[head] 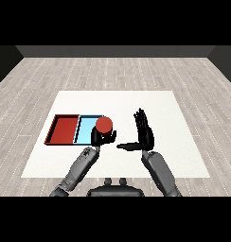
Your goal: Pick the red can and put it in the red box
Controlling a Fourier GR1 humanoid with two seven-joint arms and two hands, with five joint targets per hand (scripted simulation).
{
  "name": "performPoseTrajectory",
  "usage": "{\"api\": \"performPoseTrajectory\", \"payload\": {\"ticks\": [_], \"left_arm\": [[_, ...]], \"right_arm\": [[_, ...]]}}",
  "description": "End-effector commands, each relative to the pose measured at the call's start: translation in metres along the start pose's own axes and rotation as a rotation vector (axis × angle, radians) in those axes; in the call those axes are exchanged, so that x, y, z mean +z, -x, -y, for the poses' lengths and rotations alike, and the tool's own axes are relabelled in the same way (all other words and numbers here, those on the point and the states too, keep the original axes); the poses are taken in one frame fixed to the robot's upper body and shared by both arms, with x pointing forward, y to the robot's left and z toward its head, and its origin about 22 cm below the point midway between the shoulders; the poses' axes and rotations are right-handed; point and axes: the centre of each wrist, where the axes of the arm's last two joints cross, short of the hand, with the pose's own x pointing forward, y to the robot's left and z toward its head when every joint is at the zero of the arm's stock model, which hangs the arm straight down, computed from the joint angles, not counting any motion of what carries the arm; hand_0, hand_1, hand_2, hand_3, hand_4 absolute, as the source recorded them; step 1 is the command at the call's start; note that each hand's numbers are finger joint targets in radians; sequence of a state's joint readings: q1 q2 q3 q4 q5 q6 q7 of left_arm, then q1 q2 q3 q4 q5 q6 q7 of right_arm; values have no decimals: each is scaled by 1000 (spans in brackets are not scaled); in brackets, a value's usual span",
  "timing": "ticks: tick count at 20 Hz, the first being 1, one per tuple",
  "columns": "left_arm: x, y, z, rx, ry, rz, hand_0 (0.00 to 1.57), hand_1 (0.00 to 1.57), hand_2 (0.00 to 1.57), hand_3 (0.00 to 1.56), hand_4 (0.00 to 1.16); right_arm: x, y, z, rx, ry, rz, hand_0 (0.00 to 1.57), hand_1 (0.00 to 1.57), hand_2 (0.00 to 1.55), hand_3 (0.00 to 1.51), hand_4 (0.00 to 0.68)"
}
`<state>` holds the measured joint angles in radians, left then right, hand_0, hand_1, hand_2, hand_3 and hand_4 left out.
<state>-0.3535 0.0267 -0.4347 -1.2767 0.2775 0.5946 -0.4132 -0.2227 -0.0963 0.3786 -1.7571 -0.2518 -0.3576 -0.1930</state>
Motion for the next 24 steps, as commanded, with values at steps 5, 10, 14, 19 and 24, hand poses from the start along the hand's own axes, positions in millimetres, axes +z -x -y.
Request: {"api": "performPoseTrajectory", "payload": {"ticks": [5,10,14,19,24], "left_arm": [[-32,-18,-55,-78,-95,55,1571,1571,1571,1479,1126],[-44,-39,-120,-198,-132,41,1571,1571,1571,1490,1118],[-69,-33,-158,-348,-192,6,1571,1571,1571,1490,1120],[-62,-18,-227,-568,-258,-209,1571,1571,1550,1488,1112],[-60,6,-274,-727,-303,-423,1571,1571,1549,1473,1051]], "right_arm": [[27,-29,43,40,31,18,0,0,0,0,0],[44,-21,88,76,147,-13,0,0,0,0,0],[72,-8,94,69,149,-73,0,0,0,0,0],[63,4,92,56,148,-78,0,0,0,0,0],[56,2,100,88,183,-77,0,0,0,0,0]]}}
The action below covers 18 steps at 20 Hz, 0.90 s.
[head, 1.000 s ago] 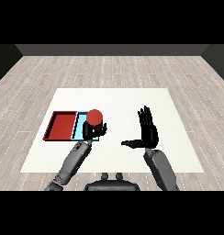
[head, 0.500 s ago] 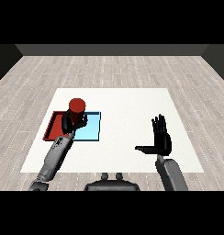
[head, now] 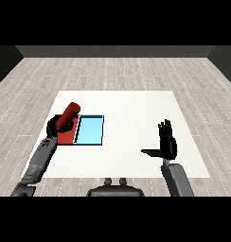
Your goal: Pick the red can and put it in the red box
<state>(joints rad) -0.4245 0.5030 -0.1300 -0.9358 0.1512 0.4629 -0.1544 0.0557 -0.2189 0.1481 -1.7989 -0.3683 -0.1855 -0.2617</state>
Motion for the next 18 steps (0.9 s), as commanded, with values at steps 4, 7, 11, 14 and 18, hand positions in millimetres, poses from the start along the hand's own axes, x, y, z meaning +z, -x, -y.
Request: {"api": "performPoseTrajectory", "payload": {"ticks": [4,7,11,14,18], "left_arm": [[-11,59,-33,-257,-38,-311,1509,1509,1426,1363,972],[-16,64,-28,-346,-20,-413,1063,1063,978,616,821],[2,86,-9,-359,60,-493,963,963,914,0,724],[1,91,-21,-334,122,-474,879,879,925,776,517],[4,98,-28,-436,240,-528,0,0,0,0,0]], "right_arm": [[-14,12,8,-21,27,3,0,0,0,0,0],[-7,18,7,19,24,-4,0,0,0,0,0],[-18,39,-11,21,1,-14,0,0,0,0,0],[-17,44,7,41,26,-6,0,0,0,0,0],[-17,45,-2,-2,11,9,0,0,0,0,0]]}}
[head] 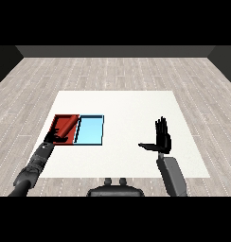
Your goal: Pick the red can and put it in the red box
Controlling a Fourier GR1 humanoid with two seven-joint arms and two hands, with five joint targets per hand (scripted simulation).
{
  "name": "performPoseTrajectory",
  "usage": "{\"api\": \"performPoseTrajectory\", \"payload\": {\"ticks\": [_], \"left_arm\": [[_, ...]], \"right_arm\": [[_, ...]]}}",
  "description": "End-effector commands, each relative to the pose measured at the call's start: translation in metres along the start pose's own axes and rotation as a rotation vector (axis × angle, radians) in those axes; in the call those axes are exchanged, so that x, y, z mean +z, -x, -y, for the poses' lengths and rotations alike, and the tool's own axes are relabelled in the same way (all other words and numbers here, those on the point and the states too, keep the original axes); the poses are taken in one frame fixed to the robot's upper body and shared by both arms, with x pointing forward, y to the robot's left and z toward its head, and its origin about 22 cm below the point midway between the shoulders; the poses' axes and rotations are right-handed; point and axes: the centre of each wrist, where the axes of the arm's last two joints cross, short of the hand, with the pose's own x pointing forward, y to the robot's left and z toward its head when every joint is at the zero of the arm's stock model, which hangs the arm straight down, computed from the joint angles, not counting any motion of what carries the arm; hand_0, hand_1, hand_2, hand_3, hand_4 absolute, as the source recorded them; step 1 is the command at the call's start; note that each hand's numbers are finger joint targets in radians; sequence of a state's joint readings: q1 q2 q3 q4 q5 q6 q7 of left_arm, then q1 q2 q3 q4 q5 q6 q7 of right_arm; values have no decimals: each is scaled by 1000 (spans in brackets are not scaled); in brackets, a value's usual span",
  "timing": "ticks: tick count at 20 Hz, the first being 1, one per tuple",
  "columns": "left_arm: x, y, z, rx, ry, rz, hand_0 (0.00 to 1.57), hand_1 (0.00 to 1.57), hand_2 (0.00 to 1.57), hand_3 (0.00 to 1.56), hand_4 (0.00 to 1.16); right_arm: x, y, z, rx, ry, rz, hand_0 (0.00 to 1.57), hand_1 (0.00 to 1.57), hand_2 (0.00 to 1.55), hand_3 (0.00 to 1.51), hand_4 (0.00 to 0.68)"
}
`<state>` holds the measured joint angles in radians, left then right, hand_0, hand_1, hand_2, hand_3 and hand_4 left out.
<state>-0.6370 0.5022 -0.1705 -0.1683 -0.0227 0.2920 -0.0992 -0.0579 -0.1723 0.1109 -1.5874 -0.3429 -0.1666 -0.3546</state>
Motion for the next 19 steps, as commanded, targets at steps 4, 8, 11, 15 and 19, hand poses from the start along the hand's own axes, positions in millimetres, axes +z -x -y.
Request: {"api": "performPoseTrajectory", "payload": {"ticks": [4,8,11,15,19], "left_arm": [[-5,-5,-13,136,-62,30,0,0,0,0,0],[-11,-51,-31,584,-123,336,0,0,0,0,0],[-5,-95,-8,806,-25,620,0,0,0,0,0],[13,-106,37,1091,88,826,0,0,0,0,0],[45,-80,88,1135,202,919,0,0,0,0,0]], "right_arm": [[-8,3,-1,0,-36,0,0,0,0,0,0],[-4,1,-13,-48,-28,14,0,0,0,0,0],[-1,-2,5,-41,-27,4,0,0,0,0,0],[-9,0,9,-6,-56,13,0,0,0,0,0],[12,11,26,8,-93,11,0,0,0,0,0]]}}
